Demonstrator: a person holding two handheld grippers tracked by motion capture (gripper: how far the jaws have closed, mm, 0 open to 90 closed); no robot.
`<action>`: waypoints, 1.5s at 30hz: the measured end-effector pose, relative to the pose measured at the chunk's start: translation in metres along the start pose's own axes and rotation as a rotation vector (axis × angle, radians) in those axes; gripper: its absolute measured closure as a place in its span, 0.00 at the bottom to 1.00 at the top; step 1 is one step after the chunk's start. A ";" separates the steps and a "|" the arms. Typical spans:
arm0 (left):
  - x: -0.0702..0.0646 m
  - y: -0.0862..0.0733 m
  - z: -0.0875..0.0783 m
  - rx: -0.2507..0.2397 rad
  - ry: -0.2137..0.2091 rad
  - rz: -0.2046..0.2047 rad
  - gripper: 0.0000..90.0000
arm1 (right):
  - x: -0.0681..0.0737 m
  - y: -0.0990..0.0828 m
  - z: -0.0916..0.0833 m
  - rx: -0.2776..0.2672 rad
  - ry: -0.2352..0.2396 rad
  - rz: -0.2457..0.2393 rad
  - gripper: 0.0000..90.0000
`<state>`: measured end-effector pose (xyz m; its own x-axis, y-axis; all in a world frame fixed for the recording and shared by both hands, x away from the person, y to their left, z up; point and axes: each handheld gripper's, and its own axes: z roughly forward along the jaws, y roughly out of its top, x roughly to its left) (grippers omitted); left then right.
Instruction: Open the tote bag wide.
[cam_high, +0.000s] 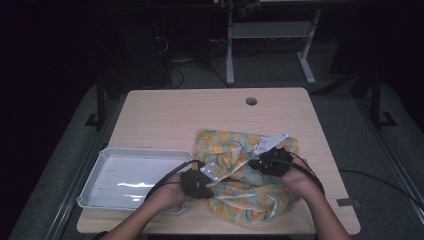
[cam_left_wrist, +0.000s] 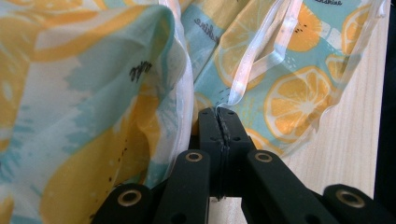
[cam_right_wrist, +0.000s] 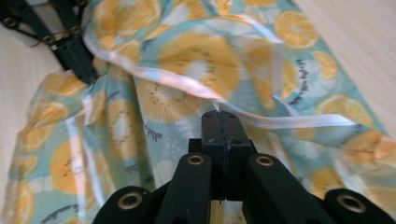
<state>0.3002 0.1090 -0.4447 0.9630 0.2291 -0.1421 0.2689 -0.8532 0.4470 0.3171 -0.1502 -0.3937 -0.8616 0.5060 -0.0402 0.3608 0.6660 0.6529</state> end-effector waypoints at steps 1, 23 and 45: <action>0.000 0.000 0.000 0.000 -0.001 -0.002 0.99 | -0.003 0.001 0.000 -0.010 -0.008 -0.001 0.99; 0.000 -0.001 0.000 0.001 -0.010 -0.004 0.99 | -0.047 0.001 0.005 -0.045 -0.050 0.113 0.99; 0.001 -0.002 0.000 -0.004 -0.016 -0.014 0.99 | -0.026 -0.006 -0.033 -0.063 -0.066 0.121 0.80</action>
<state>0.3007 0.1106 -0.4453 0.9588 0.2330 -0.1627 0.2822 -0.8483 0.4481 0.3253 -0.1858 -0.3718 -0.7870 0.6169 -0.0069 0.4356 0.5635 0.7020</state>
